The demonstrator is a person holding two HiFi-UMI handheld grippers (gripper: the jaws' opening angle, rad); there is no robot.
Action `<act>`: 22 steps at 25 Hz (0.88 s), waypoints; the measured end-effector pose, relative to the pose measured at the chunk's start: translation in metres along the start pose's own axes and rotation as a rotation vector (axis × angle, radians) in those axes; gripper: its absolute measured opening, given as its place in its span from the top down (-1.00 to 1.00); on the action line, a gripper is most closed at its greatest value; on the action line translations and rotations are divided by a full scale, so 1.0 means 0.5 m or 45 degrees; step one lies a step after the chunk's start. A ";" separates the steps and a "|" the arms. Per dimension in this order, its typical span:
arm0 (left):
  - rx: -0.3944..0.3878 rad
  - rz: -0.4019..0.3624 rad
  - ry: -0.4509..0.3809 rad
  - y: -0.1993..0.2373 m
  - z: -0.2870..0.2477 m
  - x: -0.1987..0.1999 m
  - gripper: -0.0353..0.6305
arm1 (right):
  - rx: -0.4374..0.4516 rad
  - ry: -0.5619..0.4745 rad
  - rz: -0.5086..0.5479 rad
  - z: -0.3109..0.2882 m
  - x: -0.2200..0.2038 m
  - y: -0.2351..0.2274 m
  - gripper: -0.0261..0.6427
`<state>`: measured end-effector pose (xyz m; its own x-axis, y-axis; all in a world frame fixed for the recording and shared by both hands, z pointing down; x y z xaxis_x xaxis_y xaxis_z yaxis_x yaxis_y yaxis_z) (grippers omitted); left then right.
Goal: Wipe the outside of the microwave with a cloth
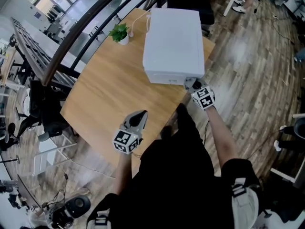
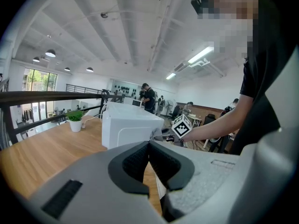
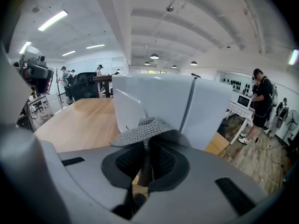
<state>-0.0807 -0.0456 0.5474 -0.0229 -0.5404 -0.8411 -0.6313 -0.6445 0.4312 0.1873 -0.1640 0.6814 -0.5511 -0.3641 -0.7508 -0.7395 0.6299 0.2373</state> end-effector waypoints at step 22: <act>0.131 0.061 -0.059 0.034 0.075 -0.014 0.89 | 0.139 -0.053 0.052 -0.080 0.083 0.082 0.87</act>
<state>-0.1204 -0.0327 0.5484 -0.0893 -0.5420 -0.8356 -0.7051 -0.5581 0.4374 0.1186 -0.1809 0.6848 -0.5619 -0.3095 -0.7672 -0.6691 0.7154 0.2014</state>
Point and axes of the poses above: the fingertips, and each gripper's own axes: z backward along the fingers, y to its left, x out of its top, the point moved 2 cm from there along z, backward along the fingers, and after that the axes turned 13 degrees about z, right-handed, at the moved point
